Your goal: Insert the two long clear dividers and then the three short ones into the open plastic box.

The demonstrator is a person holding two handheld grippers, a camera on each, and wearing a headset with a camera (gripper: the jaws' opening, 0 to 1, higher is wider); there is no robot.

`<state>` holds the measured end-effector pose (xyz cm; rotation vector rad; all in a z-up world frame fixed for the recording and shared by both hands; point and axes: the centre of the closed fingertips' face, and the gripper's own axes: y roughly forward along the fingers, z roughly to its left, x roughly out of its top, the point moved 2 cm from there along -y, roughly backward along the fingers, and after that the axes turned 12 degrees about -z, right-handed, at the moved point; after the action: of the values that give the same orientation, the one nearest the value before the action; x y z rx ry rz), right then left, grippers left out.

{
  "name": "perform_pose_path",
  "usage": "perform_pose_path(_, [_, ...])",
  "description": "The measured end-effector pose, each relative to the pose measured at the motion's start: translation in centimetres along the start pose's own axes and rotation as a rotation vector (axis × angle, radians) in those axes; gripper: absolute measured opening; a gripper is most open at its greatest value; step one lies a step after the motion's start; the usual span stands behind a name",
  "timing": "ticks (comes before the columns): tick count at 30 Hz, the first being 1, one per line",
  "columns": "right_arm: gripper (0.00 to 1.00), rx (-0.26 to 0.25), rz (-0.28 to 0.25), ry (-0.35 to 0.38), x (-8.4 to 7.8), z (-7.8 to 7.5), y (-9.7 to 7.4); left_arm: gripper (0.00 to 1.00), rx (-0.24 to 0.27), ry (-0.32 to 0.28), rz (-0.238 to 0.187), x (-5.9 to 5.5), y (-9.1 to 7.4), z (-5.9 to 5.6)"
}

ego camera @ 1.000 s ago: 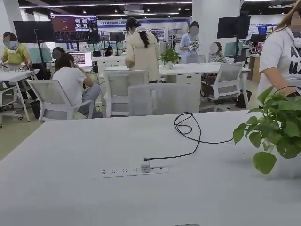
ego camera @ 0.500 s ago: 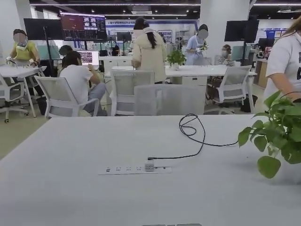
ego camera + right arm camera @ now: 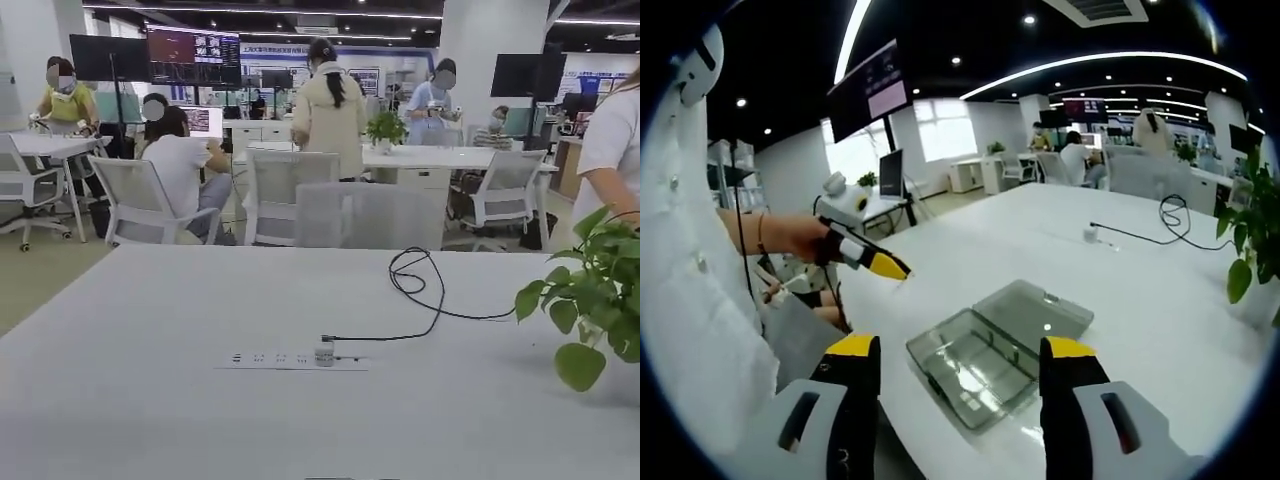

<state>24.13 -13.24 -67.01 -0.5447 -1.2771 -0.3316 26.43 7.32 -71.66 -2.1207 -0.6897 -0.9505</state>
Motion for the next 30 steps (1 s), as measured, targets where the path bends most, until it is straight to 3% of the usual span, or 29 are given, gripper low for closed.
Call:
perform_pose_path(5, [0.61,-0.012,-0.019,0.027,1.1,0.5,1.3,0.3,-0.046,-0.002,-0.026,0.4,0.6,-2.0])
perform_pose_path(11, [0.53,-0.034,-0.078,0.088,2.9,1.3,2.8,0.3,-0.1,-0.012,-0.059,0.8,1.1,-4.2])
perform_pose_path(19, [0.36,-0.054,-0.093,0.146,3.7,2.6,5.0,0.3,-0.162,0.009,-0.059,0.6,1.9,-7.0])
perform_pose_path(30, [0.24,-0.108,-0.07,0.205,3.0,2.9,6.0,0.3,-0.192,0.075,-0.054,0.7,2.4,-8.7])
